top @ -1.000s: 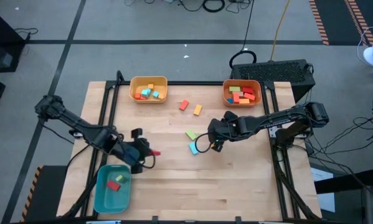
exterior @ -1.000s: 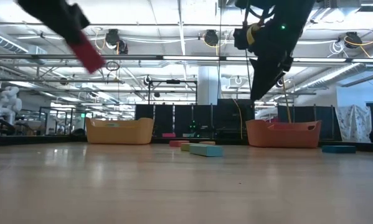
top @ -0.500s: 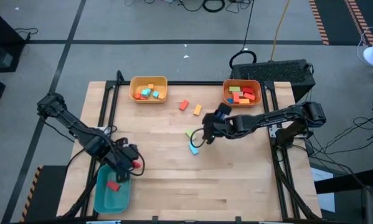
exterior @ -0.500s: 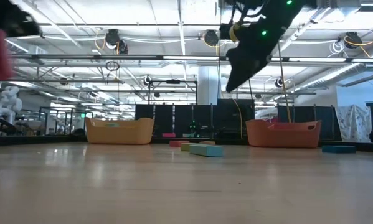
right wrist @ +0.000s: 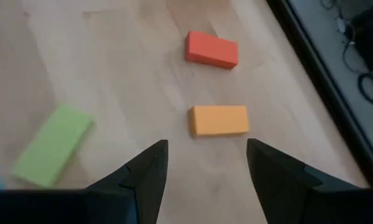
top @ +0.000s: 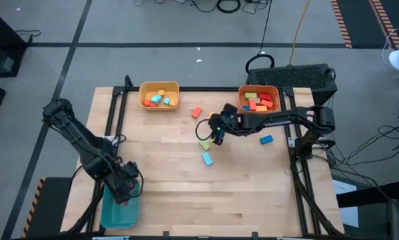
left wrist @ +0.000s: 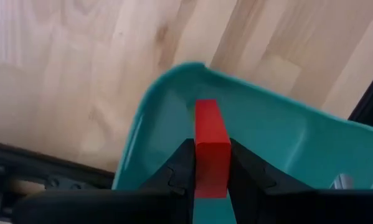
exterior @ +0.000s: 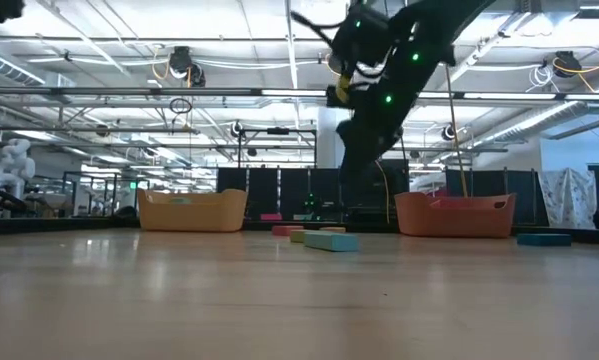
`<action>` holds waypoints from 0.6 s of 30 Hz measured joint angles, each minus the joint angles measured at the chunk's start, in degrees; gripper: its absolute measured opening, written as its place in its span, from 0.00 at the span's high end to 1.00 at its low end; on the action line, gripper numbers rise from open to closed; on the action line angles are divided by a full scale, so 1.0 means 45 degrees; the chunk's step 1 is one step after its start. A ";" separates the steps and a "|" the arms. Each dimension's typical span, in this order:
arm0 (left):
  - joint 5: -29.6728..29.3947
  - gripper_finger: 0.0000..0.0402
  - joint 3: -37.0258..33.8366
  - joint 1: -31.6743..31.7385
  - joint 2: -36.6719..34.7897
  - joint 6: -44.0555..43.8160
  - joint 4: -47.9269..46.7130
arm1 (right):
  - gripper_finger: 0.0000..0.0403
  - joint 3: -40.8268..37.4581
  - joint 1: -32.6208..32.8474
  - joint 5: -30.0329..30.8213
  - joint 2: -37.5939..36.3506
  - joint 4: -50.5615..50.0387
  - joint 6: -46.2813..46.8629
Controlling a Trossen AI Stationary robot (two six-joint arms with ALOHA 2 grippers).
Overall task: Sort blocks by size
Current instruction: Put the large red block into the blue bin
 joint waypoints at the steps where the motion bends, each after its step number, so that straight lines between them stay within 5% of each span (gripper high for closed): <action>1: -0.0003 0.84 0.0000 -0.0113 0.0084 -0.0163 0.0004 | 0.50 0.0000 -0.0114 0.0008 0.0145 0.0243 -0.0386; 8: -0.0019 0.82 0.0073 -0.0659 0.0877 -0.0396 0.0580 | 0.49 0.0023 -0.1190 -0.0217 0.1004 0.1482 -0.2886; 13: -0.0568 0.68 -0.0055 -0.0702 0.1126 -0.0489 0.1556 | 0.46 0.0333 -0.2867 -0.4052 0.1381 0.1547 -0.1586; 18: -0.0581 0.55 -0.0038 -0.0737 0.1125 -0.1053 0.1509 | 0.37 0.0380 -0.3864 -0.4707 0.1472 0.1650 -0.2698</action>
